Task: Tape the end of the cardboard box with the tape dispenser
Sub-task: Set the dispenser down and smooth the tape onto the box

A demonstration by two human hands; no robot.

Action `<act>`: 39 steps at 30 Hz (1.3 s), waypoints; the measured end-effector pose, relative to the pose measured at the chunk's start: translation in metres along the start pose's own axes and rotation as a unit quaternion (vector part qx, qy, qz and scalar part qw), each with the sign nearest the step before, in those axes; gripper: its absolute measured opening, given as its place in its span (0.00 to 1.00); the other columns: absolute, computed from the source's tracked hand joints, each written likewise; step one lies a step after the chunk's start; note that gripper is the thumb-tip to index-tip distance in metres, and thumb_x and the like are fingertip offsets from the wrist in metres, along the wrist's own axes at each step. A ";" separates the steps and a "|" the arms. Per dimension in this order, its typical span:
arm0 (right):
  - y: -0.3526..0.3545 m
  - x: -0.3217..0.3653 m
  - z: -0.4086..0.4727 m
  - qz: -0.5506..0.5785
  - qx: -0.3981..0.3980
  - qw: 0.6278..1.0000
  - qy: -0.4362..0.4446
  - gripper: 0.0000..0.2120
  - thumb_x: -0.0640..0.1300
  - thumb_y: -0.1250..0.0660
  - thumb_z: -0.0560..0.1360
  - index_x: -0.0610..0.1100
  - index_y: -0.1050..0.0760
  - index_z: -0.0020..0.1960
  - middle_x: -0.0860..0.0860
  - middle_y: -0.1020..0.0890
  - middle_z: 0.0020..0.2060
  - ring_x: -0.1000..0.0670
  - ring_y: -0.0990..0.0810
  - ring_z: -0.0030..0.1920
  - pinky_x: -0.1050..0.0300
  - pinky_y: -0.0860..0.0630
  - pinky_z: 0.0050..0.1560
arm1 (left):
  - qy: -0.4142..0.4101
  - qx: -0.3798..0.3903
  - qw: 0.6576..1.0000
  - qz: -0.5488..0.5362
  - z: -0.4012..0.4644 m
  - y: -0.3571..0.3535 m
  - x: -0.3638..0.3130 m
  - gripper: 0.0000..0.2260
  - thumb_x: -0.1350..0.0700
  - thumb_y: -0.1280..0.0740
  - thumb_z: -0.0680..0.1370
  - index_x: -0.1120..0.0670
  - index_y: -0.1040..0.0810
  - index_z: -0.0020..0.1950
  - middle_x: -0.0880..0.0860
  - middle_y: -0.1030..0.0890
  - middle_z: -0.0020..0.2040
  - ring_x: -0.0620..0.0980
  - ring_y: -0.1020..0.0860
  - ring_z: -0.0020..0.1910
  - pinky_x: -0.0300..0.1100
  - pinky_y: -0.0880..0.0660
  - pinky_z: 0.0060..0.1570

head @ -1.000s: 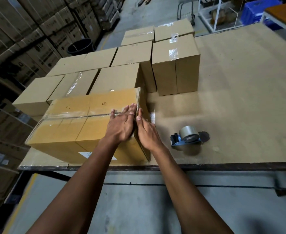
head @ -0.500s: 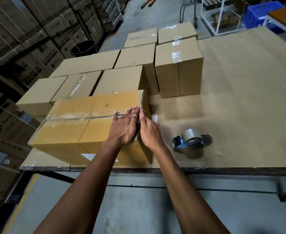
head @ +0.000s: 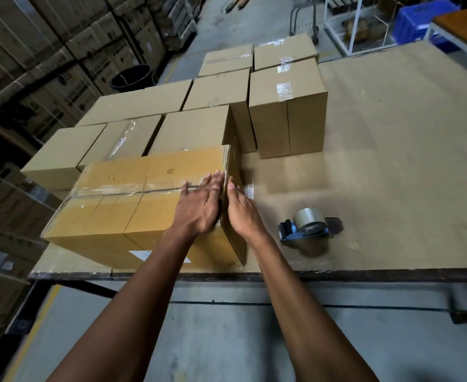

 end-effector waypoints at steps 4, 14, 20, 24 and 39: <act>0.001 0.003 -0.007 -0.029 0.001 0.999 0.033 0.27 0.55 0.59 0.89 0.49 0.50 0.86 0.43 0.41 0.84 0.42 0.43 0.84 0.41 0.43 0.82 | 0.001 0.002 1.000 0.000 0.002 -0.001 0.001 0.32 0.41 0.65 0.83 0.44 0.48 0.87 0.44 0.43 0.86 0.42 0.49 0.85 0.58 0.60 0.83; -0.014 -0.029 0.016 0.001 0.008 0.999 -0.039 0.26 0.65 0.62 0.85 0.67 0.59 0.83 0.46 0.46 0.86 0.39 0.44 0.84 0.35 0.44 0.82 | 0.005 0.002 1.000 -0.004 0.002 0.000 -0.001 0.32 0.41 0.65 0.83 0.45 0.48 0.87 0.45 0.43 0.86 0.42 0.49 0.85 0.56 0.62 0.83; 0.012 -0.021 0.037 0.082 -0.079 0.993 -0.003 0.26 0.60 0.41 0.85 0.52 0.31 0.80 0.48 0.25 0.76 0.46 0.27 0.76 0.44 0.29 0.75 | 0.004 0.001 1.000 -0.018 -0.002 0.002 -0.001 0.31 0.41 0.66 0.83 0.44 0.48 0.87 0.44 0.44 0.85 0.42 0.49 0.84 0.57 0.62 0.83; 0.014 -0.006 0.057 0.242 -0.032 0.969 -0.042 0.38 0.64 0.33 0.80 0.54 0.42 0.84 0.49 0.37 0.83 0.46 0.36 0.81 0.45 0.34 0.79 | 0.000 -0.002 1.000 -0.018 -0.004 0.001 -0.001 0.32 0.41 0.65 0.83 0.45 0.47 0.87 0.45 0.43 0.85 0.42 0.49 0.85 0.58 0.61 0.83; -0.001 -0.034 0.075 0.486 0.059 0.868 -0.078 0.36 0.45 0.31 0.83 0.59 0.46 0.84 0.61 0.25 0.62 0.57 0.22 0.60 0.55 0.21 0.61 | -0.008 -0.019 1.000 -0.007 0.005 -0.009 0.008 0.31 0.40 0.65 0.84 0.43 0.47 0.86 0.42 0.43 0.85 0.39 0.50 0.84 0.54 0.63 0.83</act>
Point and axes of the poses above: each hand's wrist, its own z-axis towards the middle knuckle, its own y-axis out of the back of the hand, x = y × z, the point moved 1 cm from there along z, towards the middle knuckle
